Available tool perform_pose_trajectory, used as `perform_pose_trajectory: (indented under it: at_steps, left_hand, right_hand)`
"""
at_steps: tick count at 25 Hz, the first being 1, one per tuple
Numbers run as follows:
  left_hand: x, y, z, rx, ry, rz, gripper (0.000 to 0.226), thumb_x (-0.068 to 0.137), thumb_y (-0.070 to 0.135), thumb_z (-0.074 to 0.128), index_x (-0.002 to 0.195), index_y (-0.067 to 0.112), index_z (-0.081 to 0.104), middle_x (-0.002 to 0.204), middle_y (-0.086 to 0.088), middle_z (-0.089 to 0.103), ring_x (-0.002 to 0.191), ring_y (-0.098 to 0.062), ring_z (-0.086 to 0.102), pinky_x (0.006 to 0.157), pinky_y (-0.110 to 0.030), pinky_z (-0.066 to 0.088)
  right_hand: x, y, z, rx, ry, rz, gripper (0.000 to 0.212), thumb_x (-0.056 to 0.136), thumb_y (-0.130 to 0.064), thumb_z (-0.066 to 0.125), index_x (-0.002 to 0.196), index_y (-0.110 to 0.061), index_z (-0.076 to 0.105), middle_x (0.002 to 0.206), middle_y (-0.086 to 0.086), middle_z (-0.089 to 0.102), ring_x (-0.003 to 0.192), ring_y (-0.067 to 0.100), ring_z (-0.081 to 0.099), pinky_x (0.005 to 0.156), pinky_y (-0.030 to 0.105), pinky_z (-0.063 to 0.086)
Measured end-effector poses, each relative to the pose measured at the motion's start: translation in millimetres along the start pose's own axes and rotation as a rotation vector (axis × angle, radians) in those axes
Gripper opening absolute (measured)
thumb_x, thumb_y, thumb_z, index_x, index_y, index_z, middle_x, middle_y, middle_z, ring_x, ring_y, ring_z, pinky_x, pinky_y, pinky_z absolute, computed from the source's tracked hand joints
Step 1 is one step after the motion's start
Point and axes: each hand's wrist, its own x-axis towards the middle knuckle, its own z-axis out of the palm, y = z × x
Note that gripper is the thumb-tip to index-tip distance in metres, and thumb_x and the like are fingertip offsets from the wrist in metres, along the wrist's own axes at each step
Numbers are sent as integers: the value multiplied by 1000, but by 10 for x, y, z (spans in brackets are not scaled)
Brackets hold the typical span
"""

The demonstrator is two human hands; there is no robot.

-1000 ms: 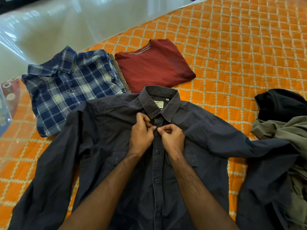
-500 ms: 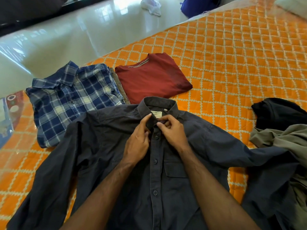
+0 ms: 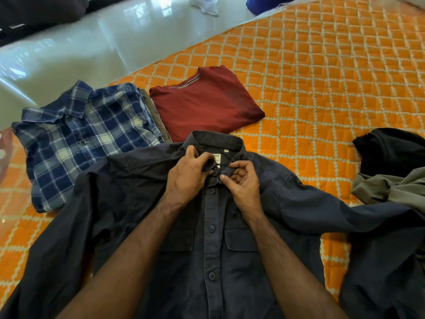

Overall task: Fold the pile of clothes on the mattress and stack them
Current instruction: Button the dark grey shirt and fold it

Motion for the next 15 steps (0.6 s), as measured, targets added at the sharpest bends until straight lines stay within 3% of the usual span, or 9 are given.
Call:
perform_pose_trajectory:
  at_steps: [5, 10, 15]
  left_hand:
    - [-44, 85, -27, -90, 30, -30, 17, 92, 28, 67, 106, 21, 61, 101, 4, 38, 76, -15, 52, 60, -33, 43]
    - [-45, 56, -84, -139, -79, -39, 17, 94, 30, 67, 109, 22, 64, 105, 2, 42, 84, -19, 57, 69, -33, 45]
    - [-23, -22, -143, -251, -158, -37, 20, 89, 32, 73, 101, 19, 63, 105, 0, 45, 89, -18, 56, 79, -36, 50]
  right_hand:
    - [-6, -29, 5, 61, 40, 14, 43, 75, 9, 82, 103, -9, 56, 92, 3, 65, 81, 10, 65, 76, 26, 57]
    - [-69, -103, 31, 28, 31, 36, 42, 76, 4, 83, 107, -16, 62, 94, 4, 69, 85, 12, 66, 81, 31, 59]
    - [-264, -293, 119, -70, 128, 19, 37, 80, 3, 77, 109, -13, 61, 82, -5, 67, 72, -3, 62, 71, 19, 54]
